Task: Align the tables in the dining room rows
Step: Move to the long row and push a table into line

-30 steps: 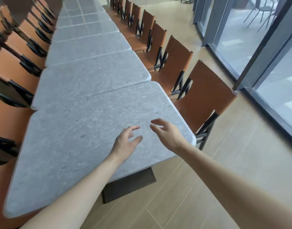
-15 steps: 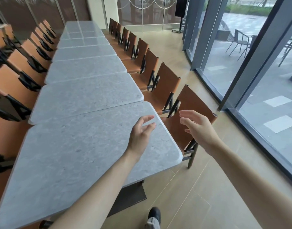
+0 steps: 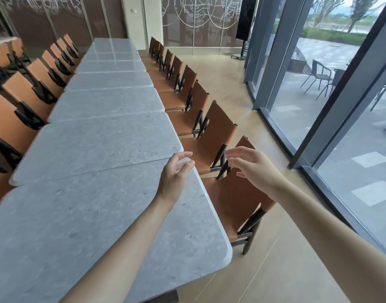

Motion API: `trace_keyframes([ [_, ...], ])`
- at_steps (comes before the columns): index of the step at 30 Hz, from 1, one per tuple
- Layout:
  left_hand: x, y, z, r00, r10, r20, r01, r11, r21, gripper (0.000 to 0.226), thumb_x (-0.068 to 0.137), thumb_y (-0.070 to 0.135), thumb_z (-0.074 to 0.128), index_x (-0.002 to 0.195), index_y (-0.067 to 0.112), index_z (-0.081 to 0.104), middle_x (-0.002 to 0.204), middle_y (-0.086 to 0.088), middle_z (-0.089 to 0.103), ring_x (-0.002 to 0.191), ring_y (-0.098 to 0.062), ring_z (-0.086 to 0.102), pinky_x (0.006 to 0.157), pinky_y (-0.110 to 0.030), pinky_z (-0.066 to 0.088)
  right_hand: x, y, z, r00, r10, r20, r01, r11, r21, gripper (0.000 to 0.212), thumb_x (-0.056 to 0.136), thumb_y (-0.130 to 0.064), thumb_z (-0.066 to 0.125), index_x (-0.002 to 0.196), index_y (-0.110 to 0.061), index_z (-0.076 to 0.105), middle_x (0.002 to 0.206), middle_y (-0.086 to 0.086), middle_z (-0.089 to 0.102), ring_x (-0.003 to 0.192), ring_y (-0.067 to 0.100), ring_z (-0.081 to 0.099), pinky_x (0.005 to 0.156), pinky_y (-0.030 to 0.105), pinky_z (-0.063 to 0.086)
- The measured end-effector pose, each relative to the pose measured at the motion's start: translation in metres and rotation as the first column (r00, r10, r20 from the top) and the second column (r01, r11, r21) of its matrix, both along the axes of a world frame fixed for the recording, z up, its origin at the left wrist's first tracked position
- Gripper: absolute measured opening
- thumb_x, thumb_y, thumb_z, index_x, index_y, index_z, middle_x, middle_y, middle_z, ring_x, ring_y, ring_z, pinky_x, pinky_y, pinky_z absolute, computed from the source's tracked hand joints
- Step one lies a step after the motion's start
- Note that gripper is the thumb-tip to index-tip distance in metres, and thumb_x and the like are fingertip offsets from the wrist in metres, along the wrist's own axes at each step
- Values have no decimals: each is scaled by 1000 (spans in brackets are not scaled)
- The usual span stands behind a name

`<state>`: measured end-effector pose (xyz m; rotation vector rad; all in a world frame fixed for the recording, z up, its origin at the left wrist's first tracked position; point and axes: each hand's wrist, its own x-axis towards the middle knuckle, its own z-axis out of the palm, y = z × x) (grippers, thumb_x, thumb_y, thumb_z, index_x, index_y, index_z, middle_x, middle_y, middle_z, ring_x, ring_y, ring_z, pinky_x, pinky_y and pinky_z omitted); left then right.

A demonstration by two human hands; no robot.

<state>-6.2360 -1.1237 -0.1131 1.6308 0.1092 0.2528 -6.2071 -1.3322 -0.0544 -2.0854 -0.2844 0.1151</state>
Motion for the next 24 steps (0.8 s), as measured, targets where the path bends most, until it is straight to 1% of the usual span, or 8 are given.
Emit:
trace_keyframes([
  [3, 40, -2, -12, 986, 161, -31, -163, 985, -59, 18, 99, 18, 57, 112, 24, 67, 113, 20, 65, 102, 12, 59, 76, -3, 40, 40, -5, -4, 1000, 24, -15, -24, 1000, -15, 24, 97, -23, 59, 113, -36, 70, 116, -14, 71, 110, 5, 66, 103, 44, 53],
  [5, 62, -10, -23, 969, 237, -69, -243, 965, -98, 18, 97, 18, 57, 111, 23, 67, 114, 16, 67, 107, 6, 58, 78, -10, 42, 62, -13, -9, 1000, 23, -20, -23, 1000, -4, 24, 97, -22, 59, 112, -36, 70, 116, -14, 71, 112, 5, 65, 104, 45, 52],
  [7, 80, -23, -35, 956, 269, -114, -282, 953, -110, 18, 97, 17, 56, 111, 22, 67, 118, 13, 67, 110, 2, 57, 81, -15, 41, 78, -23, -15, 999, 15, -38, -14, 1000, 15, 24, 97, -20, 58, 108, -39, 70, 115, -14, 71, 113, 6, 65, 104, 45, 52],
  [11, 110, -52, -47, 955, 264, -136, -277, 957, -88, 16, 98, 16, 55, 108, 22, 66, 118, 12, 65, 107, 8, 55, 83, -15, 40, 109, -49, -27, 998, 21, -61, -18, 999, 37, 25, 96, -19, 58, 110, -37, 70, 116, -13, 71, 113, 6, 65, 104, 44, 52],
  [16, 147, -108, -54, 955, 262, -138, -272, 960, -60, 16, 98, 12, 55, 107, 20, 66, 111, 17, 65, 99, 14, 56, 78, -9, 39, 145, -99, -41, 997, 2, -74, 6, 994, 112, 27, 97, -18, 57, 115, -32, 72, 112, -18, 71, 109, 2, 66, 102, 42, 54],
  [19, 170, -157, -63, 947, 287, -145, -294, 955, -32, 16, 98, 9, 55, 109, 15, 65, 104, 16, 65, 85, 23, 57, 69, 1, 39, 167, -142, -52, 996, 25, -91, -13, 991, 132, 26, 97, -17, 57, 112, -32, 72, 112, -18, 71, 109, 2, 66, 99, 40, 56],
  [22, 195, -215, -66, 939, 317, -134, -325, 945, -43, 16, 98, 5, 54, 110, 9, 64, 99, 14, 64, 77, 25, 56, 63, 2, 39, 192, -199, -54, 994, 33, -102, -19, 991, 136, 26, 99, -14, 54, 108, -33, 70, 114, -13, 71, 110, 6, 66, 91, 31, 58],
  [24, 209, -254, -67, 930, 343, -129, -352, 935, -50, 17, 98, 4, 54, 111, 8, 63, 98, 12, 64, 76, 25, 56, 63, 2, 39, 211, -242, -51, 995, 41, -96, -31, 994, 107, 25, 99, -14, 55, 110, -30, 71, 116, -10, 72, 107, 6, 67, 89, 29, 58],
])
